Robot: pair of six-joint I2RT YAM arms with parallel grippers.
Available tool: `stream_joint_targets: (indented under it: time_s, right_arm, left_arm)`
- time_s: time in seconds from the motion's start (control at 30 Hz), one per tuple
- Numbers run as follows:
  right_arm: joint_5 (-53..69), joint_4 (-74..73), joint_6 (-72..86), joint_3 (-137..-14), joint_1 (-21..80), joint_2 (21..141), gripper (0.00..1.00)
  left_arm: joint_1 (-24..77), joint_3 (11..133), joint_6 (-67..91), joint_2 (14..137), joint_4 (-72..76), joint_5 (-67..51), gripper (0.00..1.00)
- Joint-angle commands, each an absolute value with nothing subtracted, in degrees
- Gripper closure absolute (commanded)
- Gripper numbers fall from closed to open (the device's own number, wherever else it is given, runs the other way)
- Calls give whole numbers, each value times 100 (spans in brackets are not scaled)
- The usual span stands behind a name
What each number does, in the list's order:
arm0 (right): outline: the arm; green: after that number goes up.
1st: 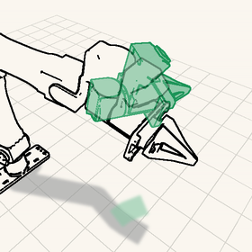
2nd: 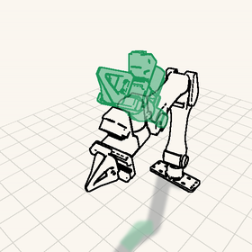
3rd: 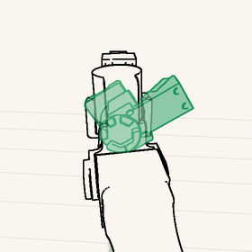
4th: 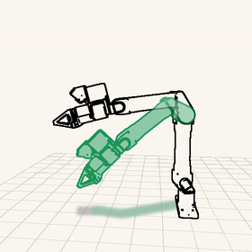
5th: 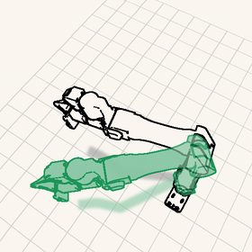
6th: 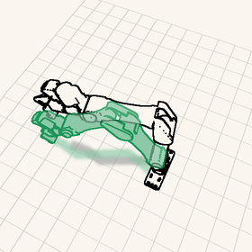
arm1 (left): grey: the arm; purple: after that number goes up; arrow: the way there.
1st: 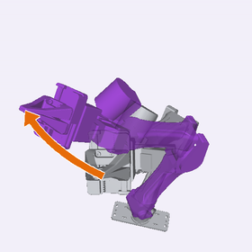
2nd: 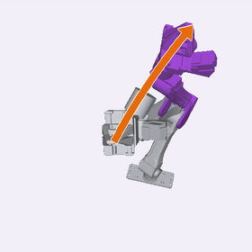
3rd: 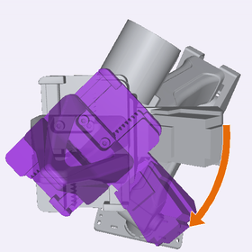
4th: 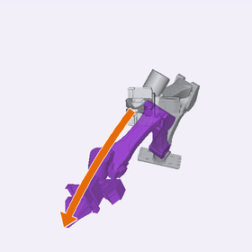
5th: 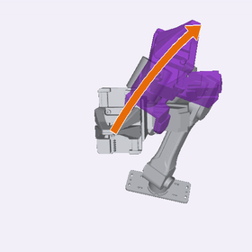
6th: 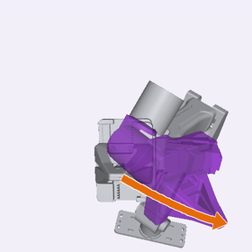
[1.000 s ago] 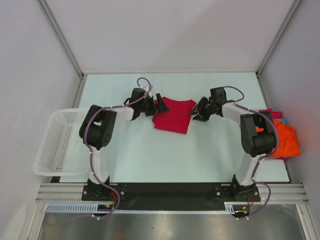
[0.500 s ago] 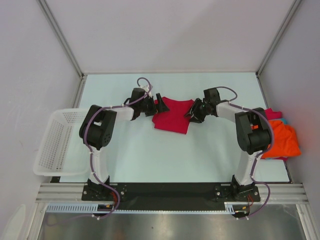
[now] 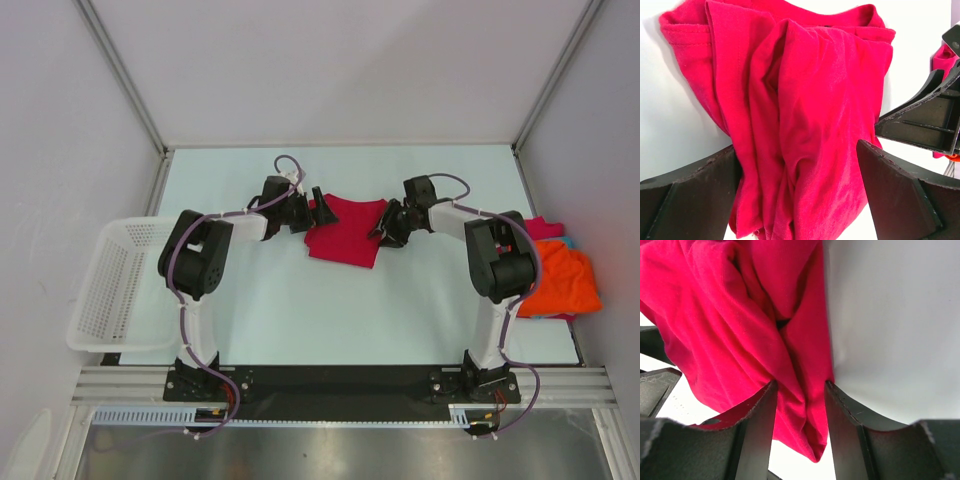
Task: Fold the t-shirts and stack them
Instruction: Put the neatly folded tshirt into the corner of the board with the right arm
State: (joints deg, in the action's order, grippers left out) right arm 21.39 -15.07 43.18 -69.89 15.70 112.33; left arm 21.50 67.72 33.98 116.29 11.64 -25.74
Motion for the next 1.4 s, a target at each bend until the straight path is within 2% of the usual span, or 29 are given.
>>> stream_joint_targets:
  time_s: [0.0, 0.67, 0.9, 1.37]
  right_arm:
    - [1776, -1740, 4052, -7102, 1591, 11452, 51]
    - [1292, -2127, 3648, -7005, 1529, 11417, 51]
    - [1353, -2118, 3604, -6987, 1512, 11417, 40]
    - [1318, -2347, 3454, -6882, 1556, 11602, 39]
  left_arm:
    - [2101, 6557, 3208, 11654, 466, -2470, 1]
    - [2030, 6548, 3182, 11733, 492, -2531, 0]
    - [2021, 6548, 3199, 11733, 510, -2558, 0]
    - [1951, 6504, 3173, 11716, 527, -2584, 0]
